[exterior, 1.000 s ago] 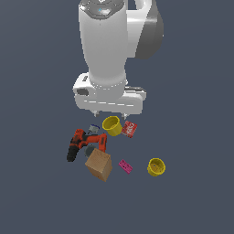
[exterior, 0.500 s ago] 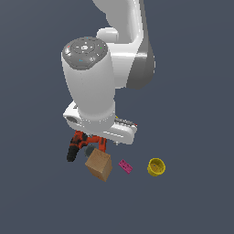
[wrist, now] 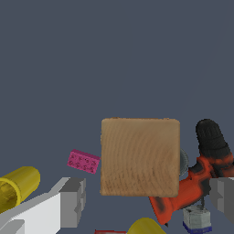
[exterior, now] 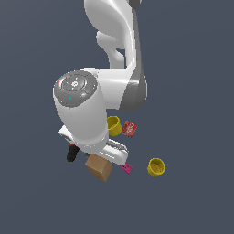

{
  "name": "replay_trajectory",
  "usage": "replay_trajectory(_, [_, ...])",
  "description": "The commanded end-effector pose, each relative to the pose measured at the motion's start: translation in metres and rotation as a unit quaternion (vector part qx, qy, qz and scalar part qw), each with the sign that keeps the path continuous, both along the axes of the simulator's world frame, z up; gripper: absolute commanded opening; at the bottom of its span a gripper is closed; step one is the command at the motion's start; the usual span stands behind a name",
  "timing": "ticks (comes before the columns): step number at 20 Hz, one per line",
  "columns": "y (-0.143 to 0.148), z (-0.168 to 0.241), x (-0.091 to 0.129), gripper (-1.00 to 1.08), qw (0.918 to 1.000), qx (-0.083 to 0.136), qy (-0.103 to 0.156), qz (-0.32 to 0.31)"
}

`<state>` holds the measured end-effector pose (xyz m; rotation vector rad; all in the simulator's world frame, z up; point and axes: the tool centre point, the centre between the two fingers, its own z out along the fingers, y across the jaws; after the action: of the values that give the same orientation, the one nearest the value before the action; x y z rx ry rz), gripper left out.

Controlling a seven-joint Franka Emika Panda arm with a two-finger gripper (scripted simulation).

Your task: Pick up a designated object from a clutter of objects.

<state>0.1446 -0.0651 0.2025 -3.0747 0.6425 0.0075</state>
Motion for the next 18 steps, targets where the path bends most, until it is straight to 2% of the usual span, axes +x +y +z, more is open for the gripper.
replay_trajectory(1, [-0.002, -0.005, 0.005, 1.0, 1.0, 0.0, -0.002, -0.008])
replay_trajectory(10, [-0.004, -0.013, 0.008, 1.0, 0.9999, -0.001, -0.002, -0.012])
replay_trajectory(18, [-0.004, -0.048, 0.007, 1.0, 0.9999, -0.001, -0.002, -0.013])
